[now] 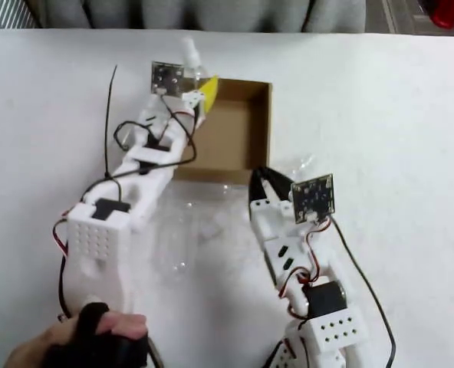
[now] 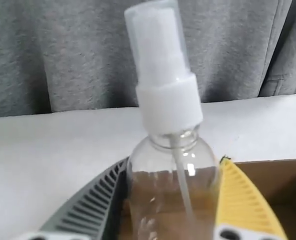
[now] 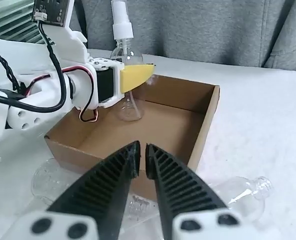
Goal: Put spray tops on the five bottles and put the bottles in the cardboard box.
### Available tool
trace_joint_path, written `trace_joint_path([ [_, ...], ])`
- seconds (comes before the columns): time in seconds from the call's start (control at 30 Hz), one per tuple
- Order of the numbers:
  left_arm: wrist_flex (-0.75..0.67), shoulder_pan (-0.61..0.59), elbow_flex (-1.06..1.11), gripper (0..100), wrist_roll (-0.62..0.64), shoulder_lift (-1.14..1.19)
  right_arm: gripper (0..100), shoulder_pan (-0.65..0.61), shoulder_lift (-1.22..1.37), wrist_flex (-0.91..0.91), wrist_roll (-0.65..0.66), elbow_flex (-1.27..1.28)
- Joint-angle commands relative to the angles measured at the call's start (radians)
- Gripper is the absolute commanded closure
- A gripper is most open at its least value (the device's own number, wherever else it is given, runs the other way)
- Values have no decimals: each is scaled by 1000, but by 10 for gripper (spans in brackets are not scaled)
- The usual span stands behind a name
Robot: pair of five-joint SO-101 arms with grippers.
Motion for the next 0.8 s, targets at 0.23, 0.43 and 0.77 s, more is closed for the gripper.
trace_joint_path([
  [0.23, 8, -4, 31, 607, 26, -39, 982, -13, -15, -24, -8, -12],
  [0.43, 8, -5, 31, 593, 29, -39, 982, -13, -15, -24, -8, -12],
  [0.77, 17, -8, 78, 593, 32, -114, 982, -13, -15, -24, -8, -12],
])
